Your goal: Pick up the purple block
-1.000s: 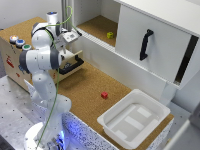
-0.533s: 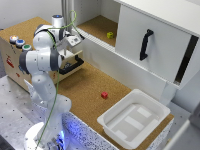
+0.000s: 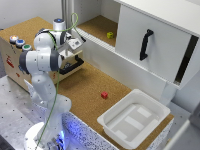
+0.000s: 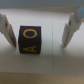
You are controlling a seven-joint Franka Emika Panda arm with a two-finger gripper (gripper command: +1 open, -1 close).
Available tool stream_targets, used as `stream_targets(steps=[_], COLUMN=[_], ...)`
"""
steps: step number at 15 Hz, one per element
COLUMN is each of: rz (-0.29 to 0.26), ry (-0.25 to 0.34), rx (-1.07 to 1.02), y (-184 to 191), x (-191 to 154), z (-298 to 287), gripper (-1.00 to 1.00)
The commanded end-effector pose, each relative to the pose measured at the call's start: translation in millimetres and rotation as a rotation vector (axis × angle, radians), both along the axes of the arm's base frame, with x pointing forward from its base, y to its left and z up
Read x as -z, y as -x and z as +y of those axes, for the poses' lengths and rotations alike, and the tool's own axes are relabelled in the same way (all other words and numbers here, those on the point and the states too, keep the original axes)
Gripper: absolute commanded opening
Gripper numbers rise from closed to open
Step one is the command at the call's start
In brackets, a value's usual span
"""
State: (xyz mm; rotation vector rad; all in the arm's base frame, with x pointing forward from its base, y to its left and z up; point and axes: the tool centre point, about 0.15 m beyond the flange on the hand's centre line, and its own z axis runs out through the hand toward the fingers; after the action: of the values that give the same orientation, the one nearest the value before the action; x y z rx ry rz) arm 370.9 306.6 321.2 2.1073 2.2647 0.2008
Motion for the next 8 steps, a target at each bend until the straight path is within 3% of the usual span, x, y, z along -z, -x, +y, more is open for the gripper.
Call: stream_targets(steps=[1, 8], rz=[-0.022, -0.023], ry=[-0.025, -0.003], rx=[-0.046, 0.055], y=[0, -24], x=[9, -25], z=[-2, -3], gripper=[-1.00, -1.00])
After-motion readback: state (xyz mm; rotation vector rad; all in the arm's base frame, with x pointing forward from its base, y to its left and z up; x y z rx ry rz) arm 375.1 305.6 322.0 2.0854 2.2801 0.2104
